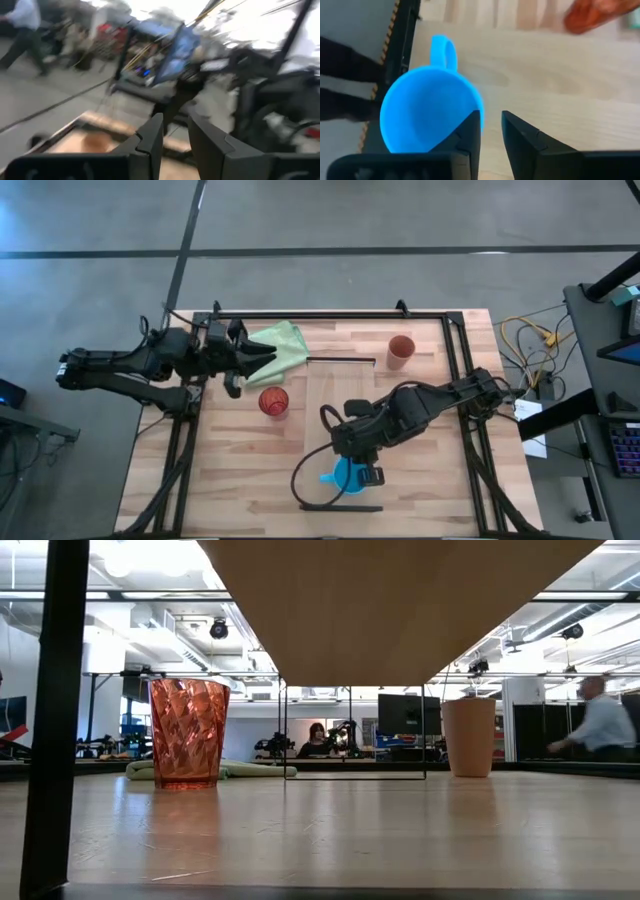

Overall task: Stack small to large cups/mugs on shelf
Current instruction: Put the orange cup on the shelf

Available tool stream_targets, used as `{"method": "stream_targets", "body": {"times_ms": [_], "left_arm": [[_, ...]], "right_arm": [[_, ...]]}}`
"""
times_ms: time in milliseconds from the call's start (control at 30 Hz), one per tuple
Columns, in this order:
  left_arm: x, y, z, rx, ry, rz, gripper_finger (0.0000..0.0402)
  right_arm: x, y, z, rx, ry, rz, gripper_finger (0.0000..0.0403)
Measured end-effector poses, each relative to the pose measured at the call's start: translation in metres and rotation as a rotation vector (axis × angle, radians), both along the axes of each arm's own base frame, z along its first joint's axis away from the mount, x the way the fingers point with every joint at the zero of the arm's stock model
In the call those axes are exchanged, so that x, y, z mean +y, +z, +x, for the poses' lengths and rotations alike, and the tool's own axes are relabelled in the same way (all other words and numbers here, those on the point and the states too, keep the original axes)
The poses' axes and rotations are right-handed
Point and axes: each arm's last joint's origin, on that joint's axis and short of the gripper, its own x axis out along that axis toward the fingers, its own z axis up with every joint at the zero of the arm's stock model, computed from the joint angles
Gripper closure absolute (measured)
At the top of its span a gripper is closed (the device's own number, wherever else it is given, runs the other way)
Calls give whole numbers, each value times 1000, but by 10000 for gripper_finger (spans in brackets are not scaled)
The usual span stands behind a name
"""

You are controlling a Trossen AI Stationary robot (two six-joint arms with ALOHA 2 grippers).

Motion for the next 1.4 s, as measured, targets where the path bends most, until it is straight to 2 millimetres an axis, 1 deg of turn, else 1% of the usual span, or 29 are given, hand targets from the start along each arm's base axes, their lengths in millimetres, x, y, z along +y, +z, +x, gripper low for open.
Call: {"method": "stream_targets", "body": {"times_ms": [133,233,333,433,567,733,867,967,1100,1233,1400], "left_arm": [[1,-11,3,92,14,-89,324],[0,-17,6,143,14,-125,324],[0,-20,7,199,18,-132,324],[0,-20,9,267,24,-128,324],[0,-14,12,378,32,-122,324],[0,-6,16,519,43,-120,324],[0,-6,19,670,70,-184,324],[-1,-18,23,814,110,-271,324],[-5,-37,36,954,156,-399,324],[-12,-56,58,1067,104,-448,324],[-19,-80,81,1181,105,-456,324]], "right_arm": [[-5,13,-6,-41,-27,-52,335],[-11,21,-17,-45,-48,-85,335],[-19,31,-32,-44,-96,-135,335],[-26,45,-44,-104,-152,-156,337],[-36,62,-60,-186,-202,-203,337],[-48,76,-73,-246,-250,-230,337],[-57,82,-79,-262,-276,-224,337],[-63,83,-81,-264,-293,-224,337],[-67,82,-80,-259,-305,-228,337],[-68,81,-79,-255,-293,-241,337],[-68,79,-78,-246,-256,-265,337]]}}
